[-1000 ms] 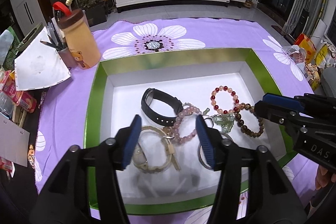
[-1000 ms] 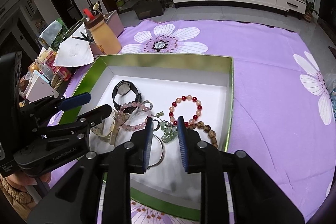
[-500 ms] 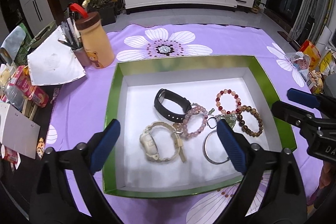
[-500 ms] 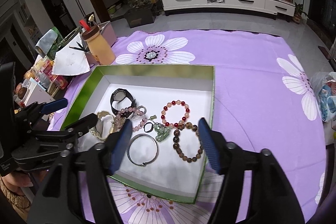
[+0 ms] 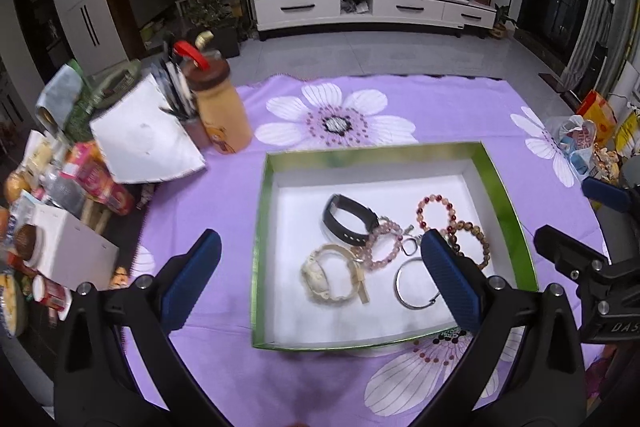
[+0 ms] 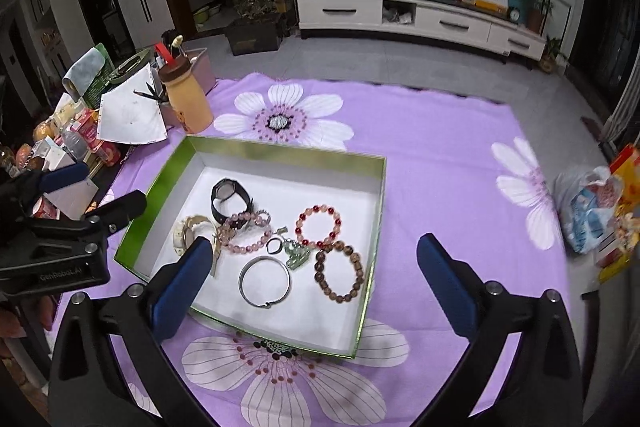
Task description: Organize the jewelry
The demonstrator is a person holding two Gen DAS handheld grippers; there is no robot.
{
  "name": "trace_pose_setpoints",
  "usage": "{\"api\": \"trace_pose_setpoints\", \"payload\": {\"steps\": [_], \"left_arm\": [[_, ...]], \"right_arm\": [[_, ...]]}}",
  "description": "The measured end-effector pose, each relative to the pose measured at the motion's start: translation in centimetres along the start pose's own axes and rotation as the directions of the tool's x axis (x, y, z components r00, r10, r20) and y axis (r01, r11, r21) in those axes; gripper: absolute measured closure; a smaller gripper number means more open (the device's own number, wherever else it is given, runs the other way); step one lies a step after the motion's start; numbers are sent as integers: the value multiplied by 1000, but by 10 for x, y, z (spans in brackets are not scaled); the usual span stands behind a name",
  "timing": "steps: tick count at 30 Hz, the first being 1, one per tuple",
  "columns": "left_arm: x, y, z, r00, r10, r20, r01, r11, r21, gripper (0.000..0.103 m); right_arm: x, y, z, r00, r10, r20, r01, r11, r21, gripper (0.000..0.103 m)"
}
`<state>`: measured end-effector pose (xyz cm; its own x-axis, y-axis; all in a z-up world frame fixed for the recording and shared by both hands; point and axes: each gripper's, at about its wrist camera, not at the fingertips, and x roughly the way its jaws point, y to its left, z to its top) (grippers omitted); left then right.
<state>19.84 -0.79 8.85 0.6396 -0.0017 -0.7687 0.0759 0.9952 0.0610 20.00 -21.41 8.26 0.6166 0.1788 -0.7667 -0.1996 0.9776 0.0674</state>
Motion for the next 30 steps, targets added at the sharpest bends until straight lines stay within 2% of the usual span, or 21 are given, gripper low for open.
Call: {"api": "trace_pose_setpoints", "payload": {"steps": [8, 13, 17, 30], "left_arm": [[-43, 11, 29, 999, 44, 20, -44, 999, -32, 2], [-65, 18, 38, 999, 19, 38, -16, 997, -75, 2], [-66, 16, 40, 999, 17, 46, -14, 997, -79, 2], [-39, 2, 31, 1000, 28, -3, -28, 999, -38, 2]], "right_arm": [[-49, 10, 28, 999, -25, 27, 25, 999, -25, 1], [-70, 10, 40, 997, -45, 60, 47, 998, -30, 1], [-61, 7, 38, 998, -50, 46, 51, 999, -19, 1], [-38, 12, 31, 997, -68, 20, 69, 997, -25, 1]]}}
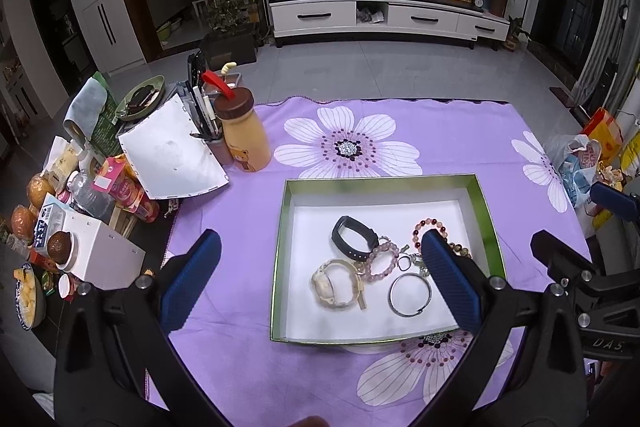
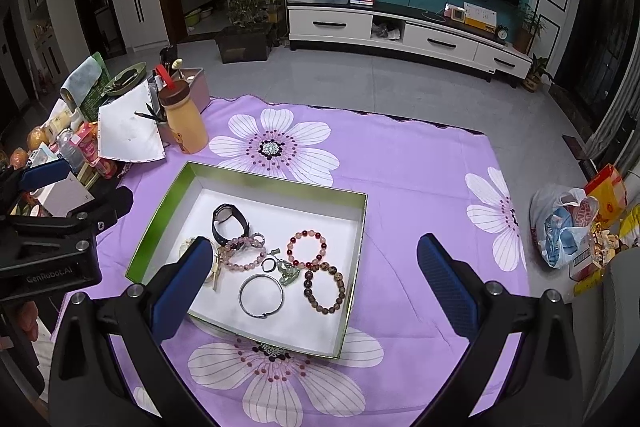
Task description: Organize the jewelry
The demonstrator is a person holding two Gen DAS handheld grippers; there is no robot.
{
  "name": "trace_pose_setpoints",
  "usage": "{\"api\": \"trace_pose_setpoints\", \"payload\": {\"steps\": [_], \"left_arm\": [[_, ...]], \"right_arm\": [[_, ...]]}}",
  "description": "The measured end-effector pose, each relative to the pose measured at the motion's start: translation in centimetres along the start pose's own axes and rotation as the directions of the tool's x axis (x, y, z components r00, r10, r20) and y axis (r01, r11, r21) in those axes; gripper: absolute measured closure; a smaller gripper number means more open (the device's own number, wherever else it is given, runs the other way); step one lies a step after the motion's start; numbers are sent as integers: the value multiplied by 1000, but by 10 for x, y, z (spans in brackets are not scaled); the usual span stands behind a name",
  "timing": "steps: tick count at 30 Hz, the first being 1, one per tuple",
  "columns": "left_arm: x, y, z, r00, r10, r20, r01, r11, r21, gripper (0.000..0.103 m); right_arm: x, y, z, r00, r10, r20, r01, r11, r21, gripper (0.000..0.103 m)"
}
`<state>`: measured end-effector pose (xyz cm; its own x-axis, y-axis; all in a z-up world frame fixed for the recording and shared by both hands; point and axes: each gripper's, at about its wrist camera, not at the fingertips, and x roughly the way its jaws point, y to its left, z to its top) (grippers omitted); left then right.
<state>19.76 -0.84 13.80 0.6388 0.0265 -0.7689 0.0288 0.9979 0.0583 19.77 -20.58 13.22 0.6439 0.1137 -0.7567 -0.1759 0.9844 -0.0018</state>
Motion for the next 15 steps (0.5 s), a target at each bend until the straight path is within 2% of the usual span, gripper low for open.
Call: {"api": "trace_pose_setpoints", "payload": {"steps": [15], "left_arm": [[9, 1, -3, 1000, 4, -9, -4, 1000, 0, 2]], "right_arm": [[13, 1, -4, 1000, -8, -21, 8, 1000, -7, 1]]}}
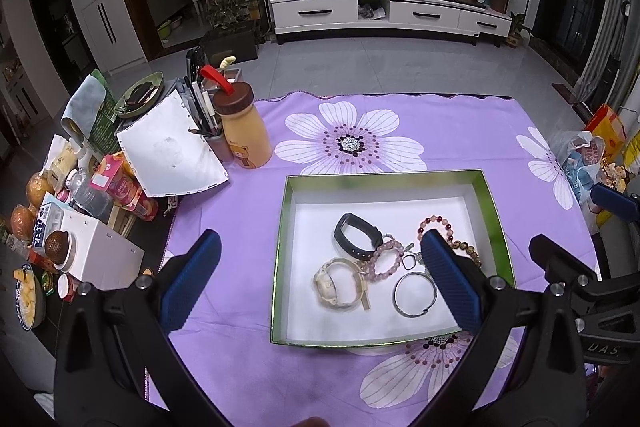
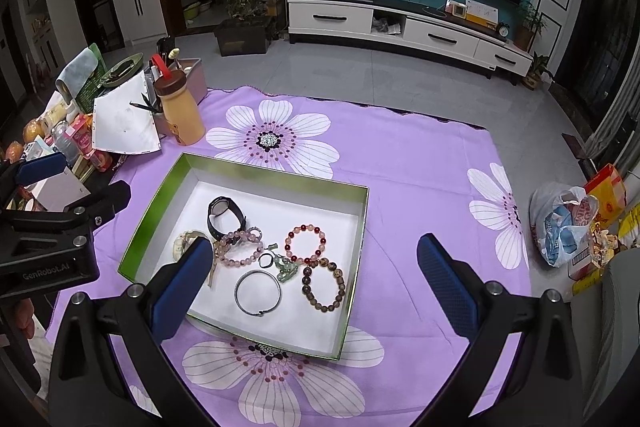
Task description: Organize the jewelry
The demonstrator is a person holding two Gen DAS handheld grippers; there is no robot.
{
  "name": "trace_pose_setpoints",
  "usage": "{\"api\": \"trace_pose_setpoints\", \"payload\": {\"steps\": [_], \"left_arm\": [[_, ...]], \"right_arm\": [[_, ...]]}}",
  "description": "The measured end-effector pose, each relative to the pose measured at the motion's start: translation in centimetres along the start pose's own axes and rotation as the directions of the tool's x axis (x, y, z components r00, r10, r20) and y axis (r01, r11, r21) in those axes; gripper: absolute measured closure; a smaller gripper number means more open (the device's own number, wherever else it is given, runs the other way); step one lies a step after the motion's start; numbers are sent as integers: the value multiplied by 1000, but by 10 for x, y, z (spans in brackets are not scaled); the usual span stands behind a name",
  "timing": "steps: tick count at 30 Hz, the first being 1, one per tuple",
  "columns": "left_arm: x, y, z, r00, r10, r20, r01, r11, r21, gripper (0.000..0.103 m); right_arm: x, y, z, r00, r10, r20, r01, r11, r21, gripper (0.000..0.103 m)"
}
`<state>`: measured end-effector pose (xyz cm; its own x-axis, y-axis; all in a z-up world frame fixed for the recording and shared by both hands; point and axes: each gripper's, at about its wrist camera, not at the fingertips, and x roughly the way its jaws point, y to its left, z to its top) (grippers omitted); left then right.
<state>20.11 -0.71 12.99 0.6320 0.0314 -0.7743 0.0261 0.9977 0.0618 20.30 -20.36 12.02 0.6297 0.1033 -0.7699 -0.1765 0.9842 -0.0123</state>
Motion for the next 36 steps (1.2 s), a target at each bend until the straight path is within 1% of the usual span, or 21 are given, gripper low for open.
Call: {"api": "trace_pose_setpoints", "payload": {"steps": [9, 36], "left_arm": [[7, 3, -2, 1000, 0, -9, 0, 1000, 2, 2], [7, 2, -2, 1000, 4, -10, -4, 1000, 0, 2]], "right_arm": [[2, 0, -1, 1000, -3, 0, 3, 1000, 1, 1], [5, 0, -3, 1000, -4, -3, 4, 1000, -5, 1]]}}
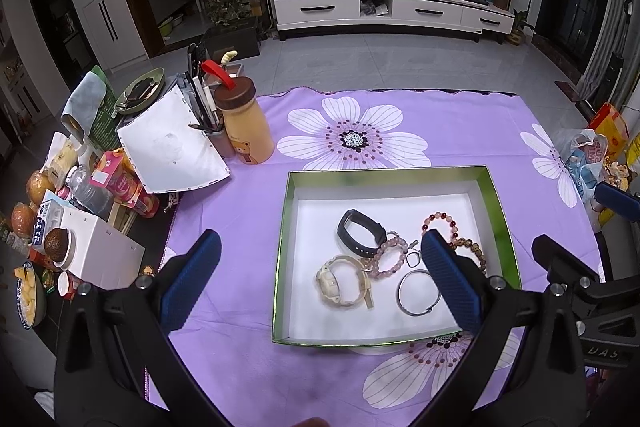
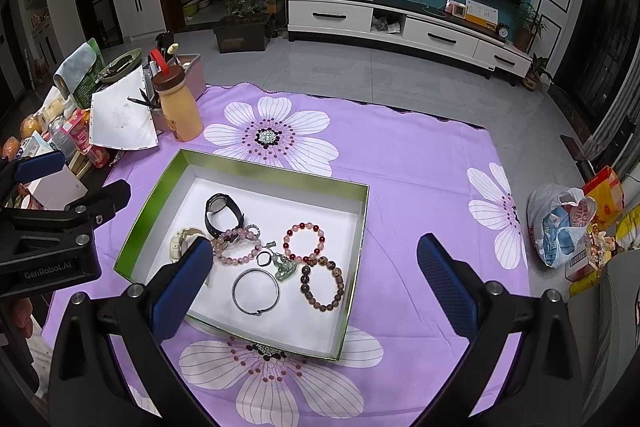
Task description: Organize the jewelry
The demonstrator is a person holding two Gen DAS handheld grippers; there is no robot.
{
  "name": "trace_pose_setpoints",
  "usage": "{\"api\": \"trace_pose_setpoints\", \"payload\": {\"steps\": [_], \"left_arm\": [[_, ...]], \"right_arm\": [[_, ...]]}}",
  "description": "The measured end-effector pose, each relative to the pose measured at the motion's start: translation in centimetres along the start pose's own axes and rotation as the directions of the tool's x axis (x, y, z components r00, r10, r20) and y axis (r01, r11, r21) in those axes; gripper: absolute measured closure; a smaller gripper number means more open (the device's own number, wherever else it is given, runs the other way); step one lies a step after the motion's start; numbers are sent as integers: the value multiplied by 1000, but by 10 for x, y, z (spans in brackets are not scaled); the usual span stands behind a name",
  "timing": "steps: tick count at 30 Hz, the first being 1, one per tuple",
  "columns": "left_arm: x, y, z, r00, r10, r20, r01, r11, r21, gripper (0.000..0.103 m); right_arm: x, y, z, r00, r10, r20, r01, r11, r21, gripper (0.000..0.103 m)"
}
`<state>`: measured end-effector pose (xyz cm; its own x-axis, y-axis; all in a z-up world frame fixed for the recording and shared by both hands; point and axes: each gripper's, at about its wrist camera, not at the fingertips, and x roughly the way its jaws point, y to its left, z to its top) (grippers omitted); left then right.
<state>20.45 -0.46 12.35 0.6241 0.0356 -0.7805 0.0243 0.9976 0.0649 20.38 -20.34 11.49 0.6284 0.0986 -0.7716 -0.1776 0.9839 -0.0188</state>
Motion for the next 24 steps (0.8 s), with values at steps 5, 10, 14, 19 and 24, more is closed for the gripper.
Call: {"api": "trace_pose_setpoints", "payload": {"steps": [5, 10, 14, 19, 24], "left_arm": [[0, 3, -2, 1000, -3, 6, 3, 1000, -2, 2], [0, 4, -3, 1000, -2, 4, 2, 1000, -4, 2], [1, 5, -4, 1000, 2, 0, -2, 1000, -3, 2], [2, 5, -5, 1000, 10, -7, -10, 1000, -8, 2], [2, 5, -5, 1000, 12, -10, -13, 1000, -10, 2]], "right_arm": [[1, 0, -1, 1000, -1, -1, 1, 1000, 0, 1], [1, 0, -2, 1000, -1, -2, 1, 1000, 0, 1], [1, 0, -2, 1000, -2, -3, 2, 1000, -1, 1], [1, 0, -2, 1000, -2, -3, 2, 1000, 0, 1], [2, -1, -3, 1000, -2, -3, 2, 1000, -1, 1]]}}
